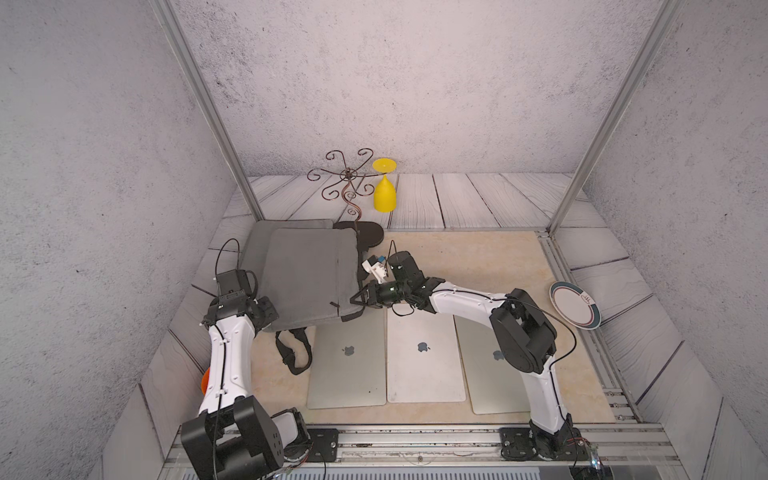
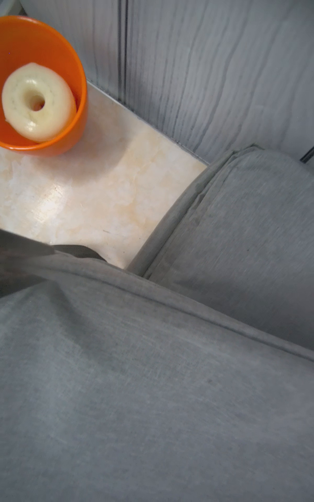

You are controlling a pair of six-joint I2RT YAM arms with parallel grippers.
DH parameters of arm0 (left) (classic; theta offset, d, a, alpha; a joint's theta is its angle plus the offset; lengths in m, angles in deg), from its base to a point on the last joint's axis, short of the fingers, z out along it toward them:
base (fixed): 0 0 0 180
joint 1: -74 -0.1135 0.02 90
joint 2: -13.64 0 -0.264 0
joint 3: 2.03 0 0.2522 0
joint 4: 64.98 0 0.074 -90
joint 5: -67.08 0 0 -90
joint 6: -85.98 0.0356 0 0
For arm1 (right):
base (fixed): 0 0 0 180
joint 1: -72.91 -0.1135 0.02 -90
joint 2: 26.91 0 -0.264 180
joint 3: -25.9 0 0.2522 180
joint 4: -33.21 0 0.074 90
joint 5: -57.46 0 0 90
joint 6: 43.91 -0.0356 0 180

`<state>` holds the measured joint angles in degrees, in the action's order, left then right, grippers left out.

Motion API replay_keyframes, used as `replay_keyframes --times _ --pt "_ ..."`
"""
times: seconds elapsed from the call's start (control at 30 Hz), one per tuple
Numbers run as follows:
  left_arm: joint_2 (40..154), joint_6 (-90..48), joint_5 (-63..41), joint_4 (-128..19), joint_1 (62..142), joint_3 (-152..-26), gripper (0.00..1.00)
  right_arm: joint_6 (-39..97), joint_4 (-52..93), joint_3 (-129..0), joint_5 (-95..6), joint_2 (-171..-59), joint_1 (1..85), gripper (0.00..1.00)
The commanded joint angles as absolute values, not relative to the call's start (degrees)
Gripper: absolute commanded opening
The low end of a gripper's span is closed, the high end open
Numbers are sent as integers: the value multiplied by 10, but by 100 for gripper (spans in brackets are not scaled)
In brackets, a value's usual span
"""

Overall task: Open the zippered laptop bag and take out the laptop
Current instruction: Place the zippered laptop bag in the zippered laptop bag.

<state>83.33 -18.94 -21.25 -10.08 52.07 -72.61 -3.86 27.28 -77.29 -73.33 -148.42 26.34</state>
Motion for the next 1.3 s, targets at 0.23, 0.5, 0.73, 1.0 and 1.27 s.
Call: replay_keyframes --times 0.23,0.5,0.73,1.0,1.27 --pt "915 -186 -298 -220 472 -789 0 -21 249 -885 -748 -1578 249 5" --pt "985 -178 -308 -225 471 -846 0 -31 272 -950 -731 -1631 248 21" --pt "1038 -163 -351 -219 469 -905 0 -1 237 -1036 -702 -1679 247 21" --pt "1091 -149 -340 -202 467 -948 0 11 219 -1075 -704 -1703 248 29" --pt "1118 -123 -301 -191 468 -964 10 36 215 -1063 -715 -1679 252 37"
